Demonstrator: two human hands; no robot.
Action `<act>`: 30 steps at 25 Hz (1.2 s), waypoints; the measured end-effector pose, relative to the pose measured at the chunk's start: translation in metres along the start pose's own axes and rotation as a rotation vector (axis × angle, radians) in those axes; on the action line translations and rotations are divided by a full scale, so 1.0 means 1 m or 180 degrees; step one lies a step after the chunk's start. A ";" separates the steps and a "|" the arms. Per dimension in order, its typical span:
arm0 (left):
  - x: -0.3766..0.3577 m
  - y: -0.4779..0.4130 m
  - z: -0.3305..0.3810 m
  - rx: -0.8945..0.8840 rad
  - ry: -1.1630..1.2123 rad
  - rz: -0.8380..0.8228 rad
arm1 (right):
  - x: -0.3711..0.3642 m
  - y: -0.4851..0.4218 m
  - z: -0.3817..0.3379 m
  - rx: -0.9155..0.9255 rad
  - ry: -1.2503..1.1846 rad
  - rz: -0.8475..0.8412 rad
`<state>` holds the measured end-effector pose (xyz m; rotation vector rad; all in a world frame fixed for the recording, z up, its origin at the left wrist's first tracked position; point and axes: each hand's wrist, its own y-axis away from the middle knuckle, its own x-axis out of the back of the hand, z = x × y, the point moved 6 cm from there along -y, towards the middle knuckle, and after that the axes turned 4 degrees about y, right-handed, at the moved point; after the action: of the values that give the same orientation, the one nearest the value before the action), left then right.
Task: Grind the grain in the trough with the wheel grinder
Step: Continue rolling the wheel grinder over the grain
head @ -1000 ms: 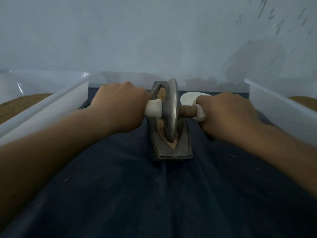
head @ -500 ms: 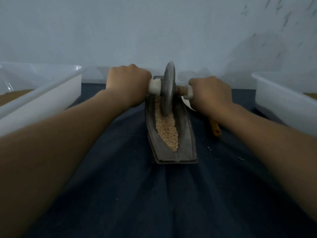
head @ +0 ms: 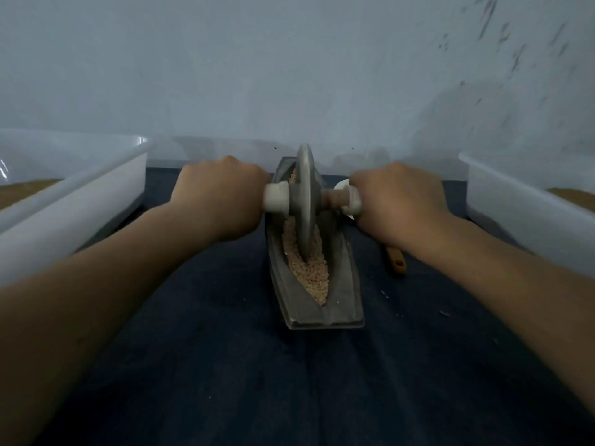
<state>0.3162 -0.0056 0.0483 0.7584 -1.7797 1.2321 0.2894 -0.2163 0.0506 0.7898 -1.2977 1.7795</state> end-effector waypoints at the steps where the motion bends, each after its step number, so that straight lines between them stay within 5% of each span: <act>1: -0.008 -0.014 -0.003 0.0081 0.0004 0.0000 | -0.008 -0.016 -0.001 -0.0091 -0.0018 0.0019; 6: -0.014 -0.045 -0.004 0.0255 0.0085 -0.0103 | -0.020 -0.050 0.000 -0.0279 -0.0281 -0.0105; 15: 0.052 0.055 -0.008 -0.0473 -0.0077 0.0403 | 0.044 0.061 0.021 0.0092 -0.0096 0.0101; 23: -0.014 -0.032 -0.014 0.0344 -0.0003 -0.0168 | -0.014 -0.041 0.004 -0.0281 -0.0135 -0.0022; 30: 0.029 0.020 0.003 -0.0070 -0.0258 0.0104 | 0.002 0.021 0.012 0.0029 -0.0334 -0.0275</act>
<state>0.2850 -0.0027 0.0640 0.7791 -1.8750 1.2164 0.2708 -0.2306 0.0453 0.9412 -1.3039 1.6963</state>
